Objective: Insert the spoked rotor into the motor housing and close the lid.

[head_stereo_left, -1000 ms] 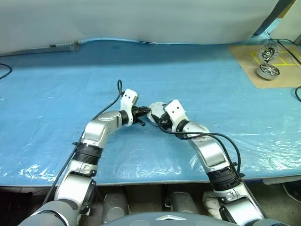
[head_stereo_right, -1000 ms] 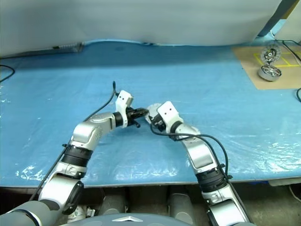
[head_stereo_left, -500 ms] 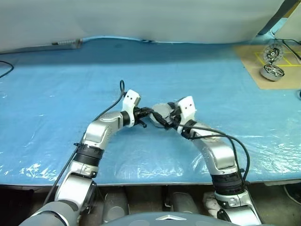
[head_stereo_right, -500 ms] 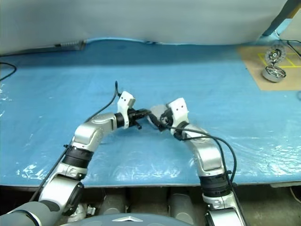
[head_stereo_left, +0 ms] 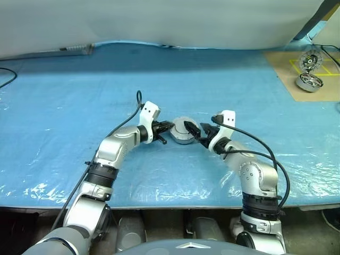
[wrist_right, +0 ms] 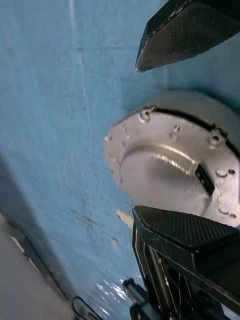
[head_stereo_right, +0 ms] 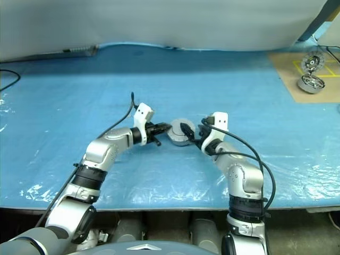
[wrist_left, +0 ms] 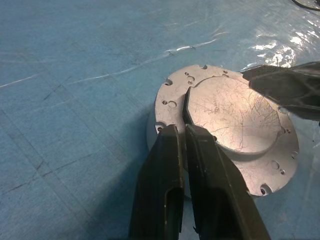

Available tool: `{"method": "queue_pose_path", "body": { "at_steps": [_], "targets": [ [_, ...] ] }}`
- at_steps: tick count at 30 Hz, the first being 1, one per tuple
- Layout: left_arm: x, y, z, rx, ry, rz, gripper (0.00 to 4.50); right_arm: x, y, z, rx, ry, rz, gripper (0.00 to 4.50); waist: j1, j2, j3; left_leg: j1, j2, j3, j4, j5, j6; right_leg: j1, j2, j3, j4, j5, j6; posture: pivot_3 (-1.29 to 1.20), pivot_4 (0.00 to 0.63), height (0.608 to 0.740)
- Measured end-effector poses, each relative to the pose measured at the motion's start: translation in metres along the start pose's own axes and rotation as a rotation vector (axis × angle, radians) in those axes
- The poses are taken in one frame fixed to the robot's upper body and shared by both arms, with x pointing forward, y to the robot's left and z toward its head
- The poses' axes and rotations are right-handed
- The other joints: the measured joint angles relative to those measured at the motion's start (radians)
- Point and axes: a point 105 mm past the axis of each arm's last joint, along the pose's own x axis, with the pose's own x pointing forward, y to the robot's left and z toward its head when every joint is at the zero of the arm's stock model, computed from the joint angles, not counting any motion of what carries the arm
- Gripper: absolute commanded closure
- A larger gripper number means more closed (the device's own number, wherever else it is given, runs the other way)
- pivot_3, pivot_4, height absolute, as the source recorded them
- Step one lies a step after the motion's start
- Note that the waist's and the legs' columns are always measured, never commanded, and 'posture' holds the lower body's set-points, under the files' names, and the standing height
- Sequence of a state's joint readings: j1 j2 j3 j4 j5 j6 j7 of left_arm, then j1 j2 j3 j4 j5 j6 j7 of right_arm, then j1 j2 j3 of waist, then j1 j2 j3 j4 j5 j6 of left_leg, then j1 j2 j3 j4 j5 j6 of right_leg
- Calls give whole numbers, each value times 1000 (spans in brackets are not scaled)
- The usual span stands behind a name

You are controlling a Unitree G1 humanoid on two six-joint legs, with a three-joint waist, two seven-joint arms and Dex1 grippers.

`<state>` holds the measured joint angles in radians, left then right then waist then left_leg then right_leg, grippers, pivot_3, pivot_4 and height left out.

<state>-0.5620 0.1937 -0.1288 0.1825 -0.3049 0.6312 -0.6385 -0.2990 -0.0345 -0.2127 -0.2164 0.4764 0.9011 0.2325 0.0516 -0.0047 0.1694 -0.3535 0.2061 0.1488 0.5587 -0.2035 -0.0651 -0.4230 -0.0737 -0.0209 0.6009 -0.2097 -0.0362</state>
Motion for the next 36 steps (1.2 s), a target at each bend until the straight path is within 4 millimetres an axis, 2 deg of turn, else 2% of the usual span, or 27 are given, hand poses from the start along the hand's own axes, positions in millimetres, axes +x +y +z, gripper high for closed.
{"method": "queue_pose_path", "body": {
  "at_steps": [5, 10, 15, 16, 17, 22, 36],
  "targets": [
    [0, 0, 0, 1, 0, 0, 4220, 4, -2, 1, 82, 16, -20, 17, 1, 0, 0, 0, 0, 0, -1, 0, 0, 0, 0, 0, 0, 0, 0, 0, 150, 740],
    [1, -1, 0, 1, -1, -2, 4220, 5, 9, -13, 284, 96, 55, 17, 2, 0, 0, 0, 0, 0, -2, 0, 0, 0, 0, 0, 0, 0, 1, 0, 150, 740],
    [1, 0, 0, 7, -2, 4, 4220, 2, 12, -15, 428, 124, 86, 17, 2, 0, 0, 1, 0, 0, -2, 0, 0, 0, 0, 0, -1, 0, 1, 0, 150, 740],
    [1, 0, 0, 7, -2, 5, 4220, 2, 12, -16, 448, 123, 87, 353, 2, 0, 0, 1, 0, 0, -3, 0, 0, 0, 0, 0, -1, 0, 1, 0, 150, 740],
    [1, 1, 0, 8, -2, 7, 4220, 1, 11, -17, 482, 124, 87, 509, 1, 0, 0, 1, 0, 0, -3, 0, -1, 0, 0, 0, -1, 0, 1, 0, 150, 740],
    [0, 3, -2, 5, 3, 18, 4220, -4, 6, -18, 585, 132, 102, 2153, 1, 1, 0, 1, -1, 0, -5, 0, -1, 0, 0, 0, -2, 0, 1, 0, 150, 740],
    [2, 4, 0, -27, -11, 19, 4220, -16, 6, -25, 648, 162, 139, 2244, 1, 1, 0, 1, -1, 0, -7, 1, -1, 0, 0, -1, -4, 0, 2, 0, 150, 740]
  ]
}}
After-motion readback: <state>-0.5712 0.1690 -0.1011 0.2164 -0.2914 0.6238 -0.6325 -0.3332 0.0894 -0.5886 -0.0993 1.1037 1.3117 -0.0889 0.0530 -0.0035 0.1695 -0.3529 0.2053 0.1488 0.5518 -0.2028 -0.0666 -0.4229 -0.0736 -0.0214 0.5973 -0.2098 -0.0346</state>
